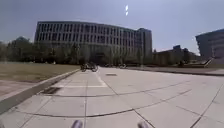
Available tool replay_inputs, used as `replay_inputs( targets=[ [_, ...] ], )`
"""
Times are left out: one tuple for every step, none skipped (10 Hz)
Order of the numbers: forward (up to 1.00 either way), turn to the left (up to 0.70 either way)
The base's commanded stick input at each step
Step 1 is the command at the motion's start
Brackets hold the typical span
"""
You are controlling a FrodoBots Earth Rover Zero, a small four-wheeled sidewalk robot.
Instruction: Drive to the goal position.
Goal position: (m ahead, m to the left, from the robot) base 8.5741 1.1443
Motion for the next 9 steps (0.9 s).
replay_inputs(
  targets=[
    [0.0,0.0],
    [0.0,0.0],
    [0.0,0.0],
    [0.0,0.0],
    [0.0,0.8],
    [0.76,0.39],
    [0.85,0.34],
    [0.85,0.34],
    [0.85,0.34]
  ],
)
